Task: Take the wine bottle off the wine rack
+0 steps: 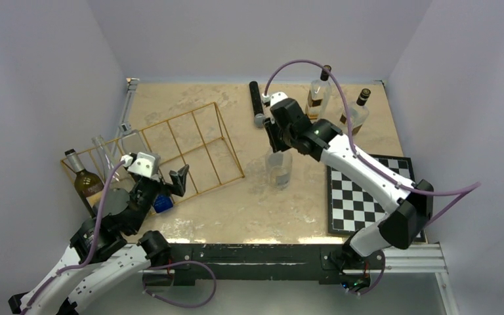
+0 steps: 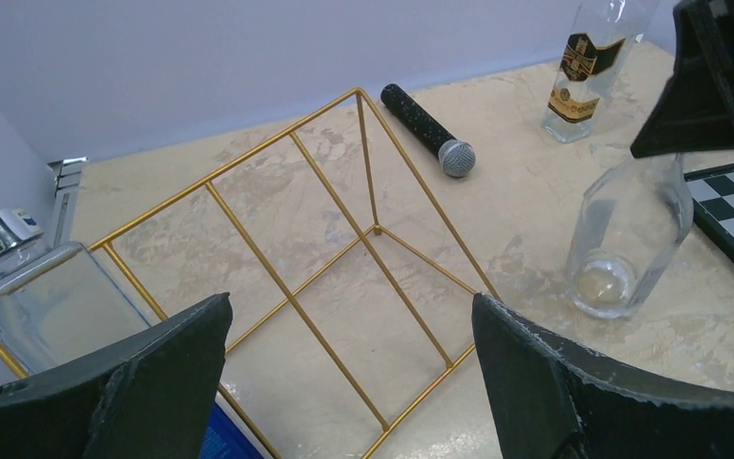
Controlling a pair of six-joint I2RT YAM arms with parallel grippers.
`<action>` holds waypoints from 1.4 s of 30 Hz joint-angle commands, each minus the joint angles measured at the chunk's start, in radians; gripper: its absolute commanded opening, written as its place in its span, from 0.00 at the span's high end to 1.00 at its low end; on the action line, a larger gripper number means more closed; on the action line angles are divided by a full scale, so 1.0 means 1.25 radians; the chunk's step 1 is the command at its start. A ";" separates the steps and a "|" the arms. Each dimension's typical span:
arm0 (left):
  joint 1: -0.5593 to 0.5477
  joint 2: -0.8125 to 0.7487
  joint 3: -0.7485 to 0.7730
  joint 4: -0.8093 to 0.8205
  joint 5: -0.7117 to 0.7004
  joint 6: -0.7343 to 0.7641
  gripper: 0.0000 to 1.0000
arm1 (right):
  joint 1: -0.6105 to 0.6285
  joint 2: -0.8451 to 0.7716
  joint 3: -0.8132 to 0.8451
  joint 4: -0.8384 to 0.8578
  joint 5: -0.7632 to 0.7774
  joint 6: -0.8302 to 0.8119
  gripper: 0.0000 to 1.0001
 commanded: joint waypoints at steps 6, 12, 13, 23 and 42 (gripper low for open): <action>0.000 -0.013 0.012 -0.006 -0.086 -0.014 0.01 | -0.191 0.148 0.341 0.151 -0.003 -0.117 1.00; 0.001 -0.007 0.015 -0.007 -0.077 -0.018 0.01 | -0.261 0.336 0.588 0.151 -0.039 -0.130 1.00; 0.000 -0.006 0.016 -0.007 -0.077 -0.019 0.01 | -0.269 0.365 0.626 0.155 -0.045 -0.131 1.00; 0.001 0.006 0.016 -0.007 -0.098 -0.026 0.01 | -0.319 0.489 0.745 0.221 -0.032 -0.126 1.00; 0.001 0.031 0.015 -0.008 -0.129 -0.027 0.01 | -0.327 0.504 0.642 0.294 -0.013 -0.156 0.75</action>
